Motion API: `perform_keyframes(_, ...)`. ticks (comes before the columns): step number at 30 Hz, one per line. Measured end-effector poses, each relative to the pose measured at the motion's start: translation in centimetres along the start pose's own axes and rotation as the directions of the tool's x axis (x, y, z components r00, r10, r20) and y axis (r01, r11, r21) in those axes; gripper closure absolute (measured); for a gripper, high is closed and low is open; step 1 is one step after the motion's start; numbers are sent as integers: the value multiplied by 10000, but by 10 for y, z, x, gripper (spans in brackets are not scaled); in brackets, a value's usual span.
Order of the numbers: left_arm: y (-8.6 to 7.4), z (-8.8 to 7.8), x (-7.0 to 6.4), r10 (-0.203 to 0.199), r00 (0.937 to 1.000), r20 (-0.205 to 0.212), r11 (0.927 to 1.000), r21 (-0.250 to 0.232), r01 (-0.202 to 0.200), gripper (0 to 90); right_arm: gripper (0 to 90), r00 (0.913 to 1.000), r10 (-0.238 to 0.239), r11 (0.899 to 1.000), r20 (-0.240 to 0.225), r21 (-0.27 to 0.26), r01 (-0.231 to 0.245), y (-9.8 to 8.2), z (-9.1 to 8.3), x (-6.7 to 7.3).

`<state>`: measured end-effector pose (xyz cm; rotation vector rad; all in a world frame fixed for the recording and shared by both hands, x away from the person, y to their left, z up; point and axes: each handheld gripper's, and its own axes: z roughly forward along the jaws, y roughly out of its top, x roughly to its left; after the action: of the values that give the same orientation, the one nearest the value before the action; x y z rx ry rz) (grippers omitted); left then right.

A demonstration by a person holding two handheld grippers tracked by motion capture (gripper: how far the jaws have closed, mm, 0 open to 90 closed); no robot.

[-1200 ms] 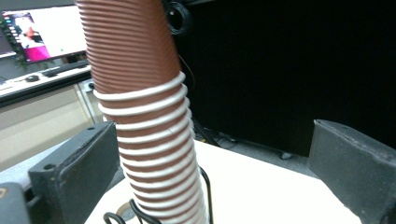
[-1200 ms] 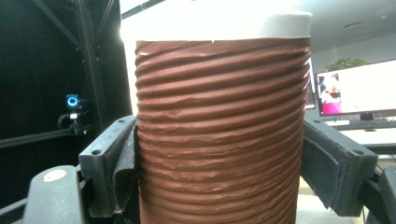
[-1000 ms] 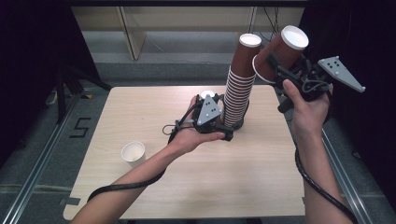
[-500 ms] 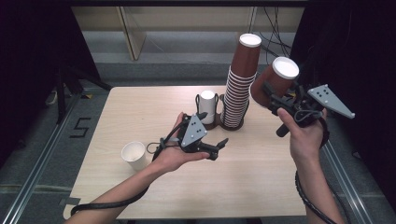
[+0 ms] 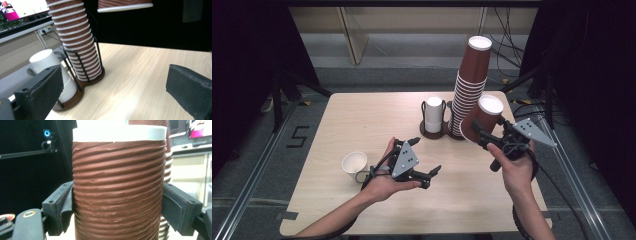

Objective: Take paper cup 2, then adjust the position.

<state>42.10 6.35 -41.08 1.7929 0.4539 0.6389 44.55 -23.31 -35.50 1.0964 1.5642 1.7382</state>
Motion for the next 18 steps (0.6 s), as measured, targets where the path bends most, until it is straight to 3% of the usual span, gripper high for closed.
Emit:
perform_keyframes(6, -19, -9, -3, -326, 9994, 147, 9993, 165, 324, 1, 192, 9997, 154, 9972, -192, 741, -139, -27, 4, 5)
perform_keyframes(9, -26, -10, -3, -539, 9984, 182, 9981, 314, 533, 0, 192, 9990, 335, 9959, -280, 851, -310, -38, 5, 9)
perform_keyframes(12, -28, -13, -5, -533, 9983, 229, 9982, 281, 526, 0, 192, 9993, 242, 9941, -274, 1061, -212, -45, 6, 13)
perform_keyframes(18, -28, -9, -7, -551, 9980, 321, 9984, 156, 546, 0, 190, 9945, 708, 9908, -769, 1211, -611, -56, 12, 21)
